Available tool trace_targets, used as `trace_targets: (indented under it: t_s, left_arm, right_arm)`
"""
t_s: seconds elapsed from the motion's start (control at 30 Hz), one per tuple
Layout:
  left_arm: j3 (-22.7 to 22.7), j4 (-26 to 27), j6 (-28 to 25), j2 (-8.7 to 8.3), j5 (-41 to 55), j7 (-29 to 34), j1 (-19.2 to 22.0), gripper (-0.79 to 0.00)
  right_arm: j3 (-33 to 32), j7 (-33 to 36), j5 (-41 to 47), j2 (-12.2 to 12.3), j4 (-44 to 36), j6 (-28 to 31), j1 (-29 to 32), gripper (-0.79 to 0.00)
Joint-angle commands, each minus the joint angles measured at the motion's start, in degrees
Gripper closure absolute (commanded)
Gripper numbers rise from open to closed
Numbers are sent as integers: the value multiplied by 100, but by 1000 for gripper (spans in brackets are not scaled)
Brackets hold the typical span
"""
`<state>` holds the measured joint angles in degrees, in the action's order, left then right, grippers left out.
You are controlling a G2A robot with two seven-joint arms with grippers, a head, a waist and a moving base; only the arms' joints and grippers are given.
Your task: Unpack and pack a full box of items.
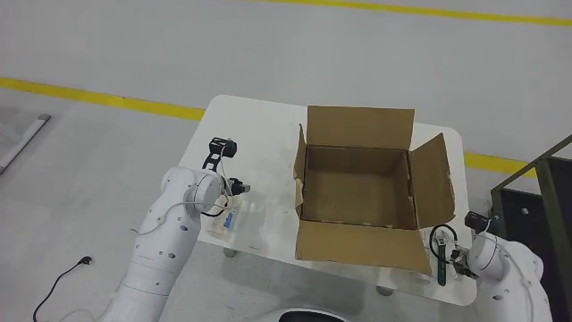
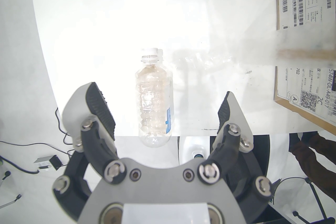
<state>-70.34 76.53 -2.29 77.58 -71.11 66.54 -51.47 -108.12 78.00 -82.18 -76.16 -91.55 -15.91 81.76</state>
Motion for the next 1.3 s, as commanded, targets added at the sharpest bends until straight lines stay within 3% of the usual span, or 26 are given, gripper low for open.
trace_targets:
  t_s: [0.0,0.03,0.1,0.23,0.27,0.37,0.4,0.6,0.73,1.0,1.1,1.27]
  left_arm:
    - [0,0,0,0,0,0,0,-785]
    - [0,0,0,0,0,0,0,-785]
    - [0,0,0,0,0,0,0,-785]
    - [0,0,0,0,0,0,0,-785]
    - [0,0,0,0,0,0,0,-785]
    - [0,0,0,0,0,0,0,-785]
    - [0,0,0,0,0,0,0,-785]
    - [0,0,0,0,0,0,0,-785]
    - [0,0,0,0,0,0,0,-785]
    - [0,0,0,0,0,0,0,-785]
    - [0,0,0,0,0,0,0,-785]
    - [0,0,0,0,0,0,0,-785]
  right_arm:
    - [-3,3,10,4,3,1,-7,-366]
    - [-9,-2,12,7,0,4,-12,-385]
    - [-35,-4,53,13,-23,12,-31,-502]
    - [-169,-132,260,29,-244,101,-29,-536]
    - [-223,-198,335,35,-333,151,-12,-514]
    - [-417,-563,695,54,-690,465,52,-271]
    - [-485,-687,903,57,-771,587,69,0]
    - [-735,-1519,1509,121,-959,1554,129,0]
    - [-869,-1435,2470,123,-835,1506,-13,0]
    - [-845,-1469,2479,123,-854,1556,-9,0]
    - [-649,-2347,2100,136,-1110,1955,136,0]
    - [-724,-3980,3158,52,-804,1809,226,0]
